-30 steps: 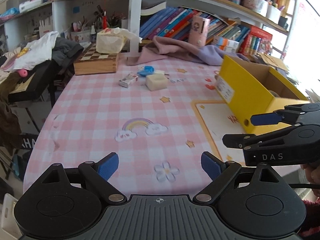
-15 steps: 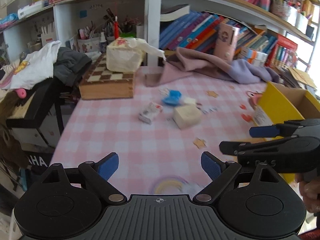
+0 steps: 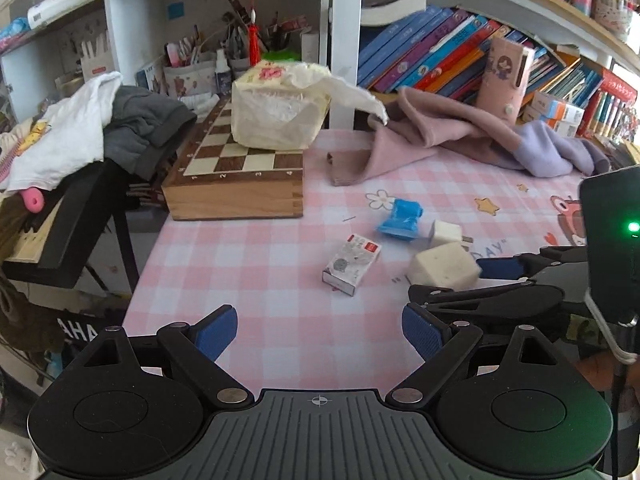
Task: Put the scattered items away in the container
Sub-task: 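Grasp the small white card box with left tool while right tool grasps white soap bar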
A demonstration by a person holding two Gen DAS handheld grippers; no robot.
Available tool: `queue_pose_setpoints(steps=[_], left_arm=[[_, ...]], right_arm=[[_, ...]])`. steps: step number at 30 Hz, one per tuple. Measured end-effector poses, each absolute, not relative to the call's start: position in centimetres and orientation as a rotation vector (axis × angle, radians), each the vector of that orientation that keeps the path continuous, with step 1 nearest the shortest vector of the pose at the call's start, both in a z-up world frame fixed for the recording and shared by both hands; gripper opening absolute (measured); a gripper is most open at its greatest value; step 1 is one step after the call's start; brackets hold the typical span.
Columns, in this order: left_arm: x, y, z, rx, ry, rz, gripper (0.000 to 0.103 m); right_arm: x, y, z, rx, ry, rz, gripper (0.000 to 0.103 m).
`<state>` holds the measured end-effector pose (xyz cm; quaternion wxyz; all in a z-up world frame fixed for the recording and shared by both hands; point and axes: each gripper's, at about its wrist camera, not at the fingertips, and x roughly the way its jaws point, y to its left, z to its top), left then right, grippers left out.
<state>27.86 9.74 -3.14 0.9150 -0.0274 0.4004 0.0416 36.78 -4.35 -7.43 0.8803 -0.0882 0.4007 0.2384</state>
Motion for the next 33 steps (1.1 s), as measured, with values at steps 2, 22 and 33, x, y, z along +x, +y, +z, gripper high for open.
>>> queue_pose_setpoints(steps=[2,22,33], left_arm=[[28.8,9.8,-3.6,-0.063,0.831,0.084,0.091],[37.0,7.6,-7.9,0.055,0.884,-0.057,0.030],[33.5,7.6,-5.1,-0.066,0.808,-0.076,0.028]], right_arm=[[37.1,-4.6,-7.6,-0.177,0.838,0.513,0.052],[37.8,-6.6,-7.3,-0.178,0.850,0.463,0.046],[35.7,-6.7,-5.2,-0.177,0.802,0.493,0.044]])
